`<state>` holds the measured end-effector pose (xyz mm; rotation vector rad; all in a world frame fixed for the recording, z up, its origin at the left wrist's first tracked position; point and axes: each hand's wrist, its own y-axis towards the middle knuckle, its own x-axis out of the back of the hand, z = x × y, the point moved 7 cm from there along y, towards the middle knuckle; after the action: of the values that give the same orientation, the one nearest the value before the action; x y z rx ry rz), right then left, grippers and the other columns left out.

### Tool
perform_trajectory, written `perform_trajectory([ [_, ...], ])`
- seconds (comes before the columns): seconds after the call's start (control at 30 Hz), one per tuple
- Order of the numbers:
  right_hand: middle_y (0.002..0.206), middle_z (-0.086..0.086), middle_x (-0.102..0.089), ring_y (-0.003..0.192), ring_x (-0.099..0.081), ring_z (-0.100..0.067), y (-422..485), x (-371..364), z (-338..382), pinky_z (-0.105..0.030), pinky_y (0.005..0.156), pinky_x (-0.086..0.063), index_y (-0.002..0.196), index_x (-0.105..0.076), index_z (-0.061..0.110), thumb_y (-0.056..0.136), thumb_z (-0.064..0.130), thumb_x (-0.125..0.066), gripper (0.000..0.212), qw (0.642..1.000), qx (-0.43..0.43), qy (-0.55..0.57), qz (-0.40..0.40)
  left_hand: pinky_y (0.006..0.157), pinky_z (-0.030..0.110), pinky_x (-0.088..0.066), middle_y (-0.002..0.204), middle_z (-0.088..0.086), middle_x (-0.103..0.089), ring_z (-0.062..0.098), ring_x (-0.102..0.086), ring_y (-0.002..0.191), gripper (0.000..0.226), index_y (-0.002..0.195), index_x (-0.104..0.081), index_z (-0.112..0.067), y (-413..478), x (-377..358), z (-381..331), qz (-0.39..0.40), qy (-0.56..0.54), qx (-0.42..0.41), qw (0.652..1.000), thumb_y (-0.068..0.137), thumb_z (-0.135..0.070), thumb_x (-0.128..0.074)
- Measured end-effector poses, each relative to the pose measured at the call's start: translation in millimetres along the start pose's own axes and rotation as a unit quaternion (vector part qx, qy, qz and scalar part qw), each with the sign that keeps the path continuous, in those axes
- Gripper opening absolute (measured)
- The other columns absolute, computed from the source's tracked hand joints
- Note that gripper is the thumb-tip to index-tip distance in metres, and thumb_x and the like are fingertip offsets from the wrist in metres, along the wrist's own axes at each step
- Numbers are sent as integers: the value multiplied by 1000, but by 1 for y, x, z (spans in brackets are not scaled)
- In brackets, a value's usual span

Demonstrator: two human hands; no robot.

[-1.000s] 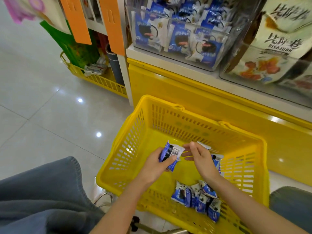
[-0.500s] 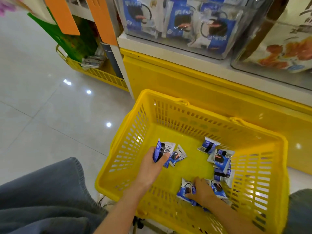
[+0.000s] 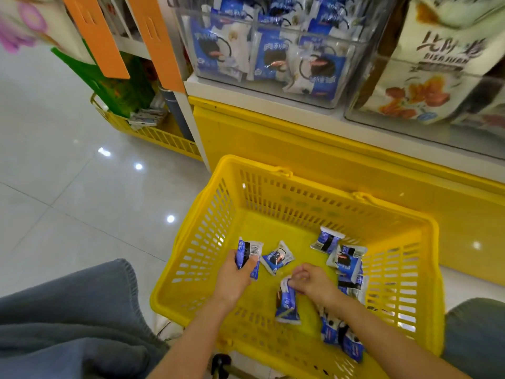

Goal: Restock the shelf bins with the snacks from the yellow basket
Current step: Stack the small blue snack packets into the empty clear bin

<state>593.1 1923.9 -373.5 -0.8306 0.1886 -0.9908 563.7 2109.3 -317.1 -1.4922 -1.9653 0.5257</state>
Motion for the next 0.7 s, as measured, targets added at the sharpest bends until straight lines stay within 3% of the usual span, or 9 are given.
perform_trajectory([
  [0.13, 86, -4, -54, 78, -60, -9, -17, -9, 52, -16, 62, -53, 93, -54, 16, 90, 5, -59, 12, 990, 24, 131, 51, 66, 34, -52, 106, 8, -58, 22, -59, 89, 17, 107, -46, -16, -8, 4, 3, -1, -87, 42, 995, 93, -22, -53],
  [0.27, 89, -8, -54, 76, -60, -13, -38, -3, 102, -18, 65, -54, 90, -52, 13, 91, 6, -57, 9, 979, 92, 179, 16, 72, 44, -56, 103, 9, -67, 24, -66, 88, 19, 106, -52, -15, -19, -2, -15, 31, -184, 35, 982, 89, -20, -60],
  [0.37, 93, -6, -55, 81, -61, -14, -56, 6, 127, -20, 67, -54, 90, -50, 14, 92, 7, -55, 8, 974, 121, 193, 12, 64, 34, -57, 92, 7, -72, 20, -70, 82, 25, 102, -58, -11, -26, 6, -44, 34, -225, -27, 973, 80, -10, -69],
  [0.43, 98, -3, -60, 85, -64, -13, -70, 6, 142, -21, 68, -55, 98, -52, 16, 94, 18, -52, 4, 973, 121, 194, 43, 68, 33, -57, 96, 14, -71, 24, -69, 85, 36, 106, -57, -5, -32, 16, -67, 7, -223, -84, 971, 74, -3, -74],
  [0.53, 112, 2, -61, 95, -65, -15, -89, 1, 162, -21, 67, -54, 113, -49, 25, 92, 39, -50, 25, 983, 109, 124, 77, 64, 18, -55, 96, 3, -66, 12, -65, 82, 50, 107, -49, -11, -45, 31, -99, -63, -155, -172, 971, 68, 0, -78],
  [0.6, 114, -5, -62, 95, -64, -14, -98, 5, 175, -18, 67, -55, 118, -50, 22, 90, 35, -57, 32, 985, 126, 98, 60, 65, 17, -53, 96, -3, -64, 7, -64, 84, 49, 104, -49, -20, -54, 32, -119, -70, -134, -219, 964, 70, -3, -78],
  [0.7, 103, -11, -67, 81, -66, -12, -111, 21, 196, -19, 64, -56, 103, -57, 13, 88, 15, -62, 16, 977, 161, 137, 25, 66, 17, -53, 98, -4, -65, 2, -65, 82, 33, 97, -51, -27, -65, 36, -146, -60, -142, -258, 954, 78, -10, -71],
])
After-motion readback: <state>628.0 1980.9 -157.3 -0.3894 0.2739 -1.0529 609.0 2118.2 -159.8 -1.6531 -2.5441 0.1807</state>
